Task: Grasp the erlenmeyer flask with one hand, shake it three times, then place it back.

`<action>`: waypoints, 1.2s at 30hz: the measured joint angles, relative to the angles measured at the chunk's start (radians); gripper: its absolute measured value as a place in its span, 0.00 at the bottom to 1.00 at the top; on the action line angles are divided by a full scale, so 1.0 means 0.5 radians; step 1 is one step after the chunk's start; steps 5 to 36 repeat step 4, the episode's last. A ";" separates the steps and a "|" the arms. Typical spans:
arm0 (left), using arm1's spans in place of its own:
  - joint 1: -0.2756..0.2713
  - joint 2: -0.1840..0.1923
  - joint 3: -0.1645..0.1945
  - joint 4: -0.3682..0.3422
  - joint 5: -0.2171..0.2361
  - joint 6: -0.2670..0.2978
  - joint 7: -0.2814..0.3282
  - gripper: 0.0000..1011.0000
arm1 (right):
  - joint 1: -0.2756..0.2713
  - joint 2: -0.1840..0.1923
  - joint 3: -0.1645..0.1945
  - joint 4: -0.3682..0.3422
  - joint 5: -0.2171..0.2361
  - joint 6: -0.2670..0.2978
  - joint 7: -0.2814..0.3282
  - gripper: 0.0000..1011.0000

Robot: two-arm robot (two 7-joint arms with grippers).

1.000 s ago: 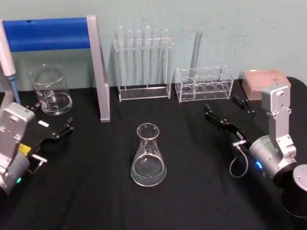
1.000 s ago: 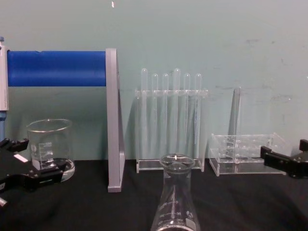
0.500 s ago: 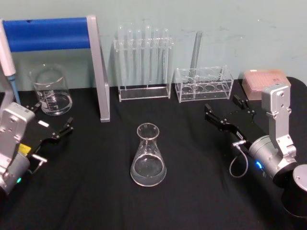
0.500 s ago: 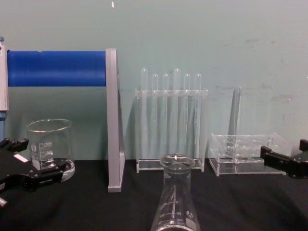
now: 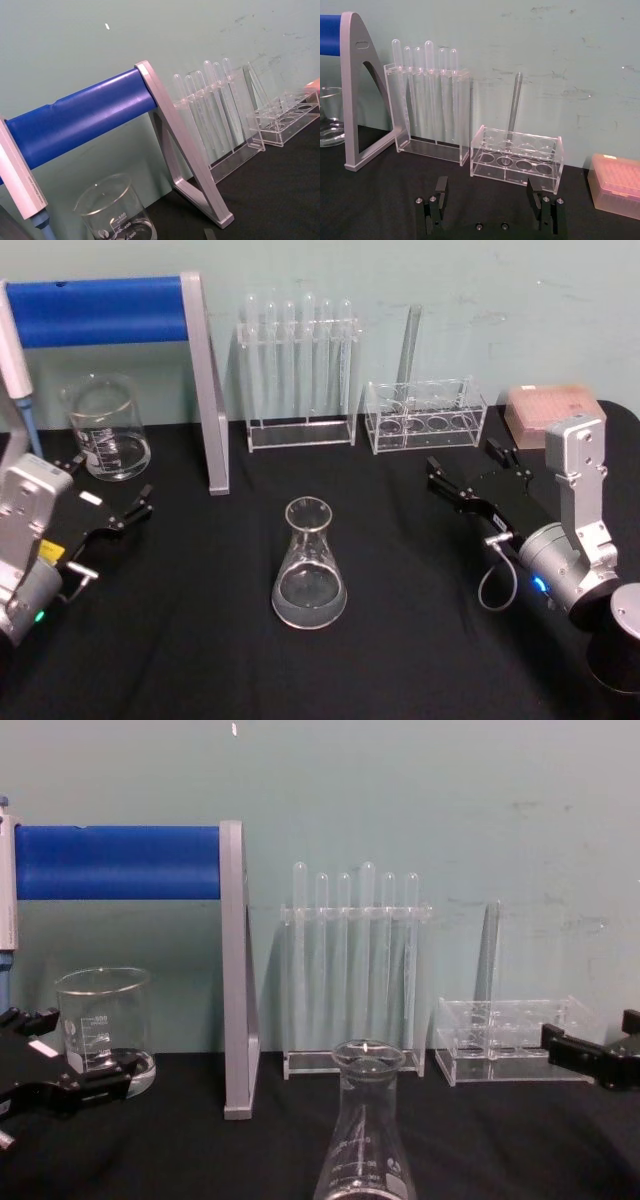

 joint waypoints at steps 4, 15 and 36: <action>0.000 0.000 0.000 0.000 0.000 0.000 0.000 0.99 | 0.000 0.000 0.000 0.000 0.000 0.000 0.000 0.99; 0.000 0.000 0.000 0.000 0.000 0.000 0.000 0.99 | 0.000 0.000 0.000 0.000 0.000 0.000 0.000 0.99; 0.000 0.000 0.000 0.000 0.000 0.000 0.000 0.99 | 0.000 0.000 0.000 0.000 0.000 0.000 0.000 0.99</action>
